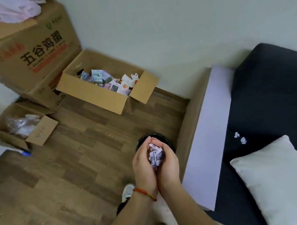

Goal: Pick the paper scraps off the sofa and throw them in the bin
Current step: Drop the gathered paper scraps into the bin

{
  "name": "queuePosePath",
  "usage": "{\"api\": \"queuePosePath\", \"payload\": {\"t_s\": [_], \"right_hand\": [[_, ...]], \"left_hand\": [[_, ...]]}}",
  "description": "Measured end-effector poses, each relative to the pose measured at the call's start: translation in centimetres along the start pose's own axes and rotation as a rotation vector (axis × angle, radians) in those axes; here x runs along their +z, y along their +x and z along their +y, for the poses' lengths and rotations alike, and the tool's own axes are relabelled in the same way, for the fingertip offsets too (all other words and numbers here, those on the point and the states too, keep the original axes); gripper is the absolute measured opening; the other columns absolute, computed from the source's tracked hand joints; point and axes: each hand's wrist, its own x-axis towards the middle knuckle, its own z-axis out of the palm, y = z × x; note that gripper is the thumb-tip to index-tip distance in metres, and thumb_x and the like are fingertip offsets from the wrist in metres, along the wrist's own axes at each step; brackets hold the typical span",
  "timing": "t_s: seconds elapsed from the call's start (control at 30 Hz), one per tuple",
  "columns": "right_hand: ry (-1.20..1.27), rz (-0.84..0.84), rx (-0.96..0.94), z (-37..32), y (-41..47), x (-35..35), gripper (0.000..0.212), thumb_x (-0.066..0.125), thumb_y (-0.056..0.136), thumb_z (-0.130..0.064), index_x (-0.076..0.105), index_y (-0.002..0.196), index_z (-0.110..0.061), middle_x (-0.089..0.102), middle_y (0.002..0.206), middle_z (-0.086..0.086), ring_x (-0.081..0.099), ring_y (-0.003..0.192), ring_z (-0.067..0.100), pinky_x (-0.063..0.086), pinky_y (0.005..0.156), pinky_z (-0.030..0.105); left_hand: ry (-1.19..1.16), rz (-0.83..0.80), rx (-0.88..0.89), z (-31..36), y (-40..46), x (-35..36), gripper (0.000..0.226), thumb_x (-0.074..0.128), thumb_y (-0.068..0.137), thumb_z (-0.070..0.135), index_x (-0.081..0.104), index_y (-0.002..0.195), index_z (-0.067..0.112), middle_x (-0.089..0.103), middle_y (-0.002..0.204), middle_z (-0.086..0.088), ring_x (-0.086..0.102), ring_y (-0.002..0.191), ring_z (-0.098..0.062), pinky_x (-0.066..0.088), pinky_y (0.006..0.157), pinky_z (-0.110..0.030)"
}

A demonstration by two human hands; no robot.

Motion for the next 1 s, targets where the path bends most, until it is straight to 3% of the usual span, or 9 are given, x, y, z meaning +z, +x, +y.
{"api": "queuePosePath", "payload": {"t_s": [0.2,0.27,0.37,0.53,0.63,0.77,0.83,0.9,1.0], "right_hand": [[-0.257,0.203,-0.180,0.2,15.1,-2.7,0.042,0.065,0.098,-0.024,0.071,0.130,0.003,0.071,0.129,0.015,0.067,0.123,0.028,0.045,0.120,0.048],[-0.240,0.275,-0.206,0.8,19.3,-4.7,0.035,0.065,0.099,-0.026,0.076,0.122,-0.001,0.075,0.127,0.017,0.071,0.123,0.031,0.049,0.115,0.049],[-0.275,0.404,-0.252,1.8,24.1,-8.7,0.029,0.061,0.103,-0.024,0.079,0.114,-0.004,0.079,0.117,0.017,0.076,0.114,0.030,0.056,0.108,0.050],[0.004,0.493,-0.198,3.0,29.5,-14.9,0.025,0.059,0.102,-0.021,0.078,0.109,-0.006,0.077,0.112,0.017,0.074,0.109,0.031,0.052,0.112,0.046],[0.107,0.535,-0.183,3.3,31.3,-17.1,0.037,0.057,0.104,-0.024,0.072,0.130,-0.003,0.072,0.129,0.020,0.068,0.124,0.034,0.046,0.118,0.046],[0.136,0.564,-0.174,2.7,32.3,-18.2,0.034,0.053,0.107,-0.028,0.079,0.103,-0.006,0.074,0.108,0.015,0.075,0.096,0.026,0.060,0.096,0.037],[0.103,0.596,-0.164,2.3,32.3,-18.2,0.035,0.051,0.109,-0.027,0.073,0.121,-0.003,0.069,0.131,0.016,0.072,0.116,0.028,0.057,0.103,0.039],[0.084,0.624,-0.168,2.0,32.4,-18.1,0.049,0.047,0.112,-0.028,0.047,0.152,0.002,0.049,0.157,0.020,0.049,0.146,0.033,0.040,0.122,0.044],[0.102,0.644,-0.176,2.0,32.2,-17.9,0.058,0.044,0.114,-0.029,0.031,0.161,0.002,0.037,0.166,0.021,0.039,0.154,0.033,0.033,0.127,0.043]], "left_hand": [[0.093,-0.029,-0.184,-3.7,15.1,-1.2,0.019,0.078,0.090,0.025,0.078,0.093,0.007,0.075,0.095,-0.011,0.073,0.098,-0.027,0.058,0.088,-0.041],[0.146,-0.025,-0.267,-6.2,19.5,-2.7,0.022,0.076,0.092,0.025,0.078,0.101,0.005,0.075,0.101,-0.013,0.073,0.103,-0.029,0.058,0.090,-0.042],[0.230,-0.037,-0.405,-9.9,24.4,-5.7,0.036,0.068,0.098,0.026,0.071,0.123,0.001,0.071,0.121,-0.020,0.069,0.119,-0.036,0.053,0.108,-0.052],[0.324,-0.041,-0.515,-14.9,28.8,-9.5,0.044,0.057,0.101,0.035,0.067,0.135,0.009,0.065,0.139,-0.018,0.060,0.122,-0.025,0.041,0.119,-0.051],[0.244,0.018,-0.630,-16.8,29.9,-10.1,0.043,0.057,0.101,0.029,0.066,0.135,0.003,0.066,0.139,-0.018,0.061,0.130,-0.029,0.041,0.119,-0.045],[0.141,0.051,-0.667,-18.0,31.5,-10.8,0.036,0.043,0.105,0.019,0.062,0.123,-0.006,0.061,0.134,-0.022,0.061,0.122,-0.032,0.042,0.118,-0.047],[0.238,0.119,-0.629,-18.1,31.9,-10.1,0.039,0.041,0.107,0.014,0.055,0.139,-0.005,0.056,0.144,-0.026,0.063,0.118,-0.028,0.045,0.113,-0.039],[0.274,0.183,-0.612,-18.2,32.2,-9.6,0.049,0.039,0.110,0.013,0.035,0.157,-0.002,0.041,0.160,-0.023,0.050,0.140,-0.028,0.036,0.120,-0.037],[0.241,0.253,-0.642,-18.3,32.0,-9.2,0.053,0.037,0.112,0.018,0.026,0.160,-0.002,0.030,0.167,-0.023,0.030,0.155,-0.031,0.025,0.127,-0.041]]}}
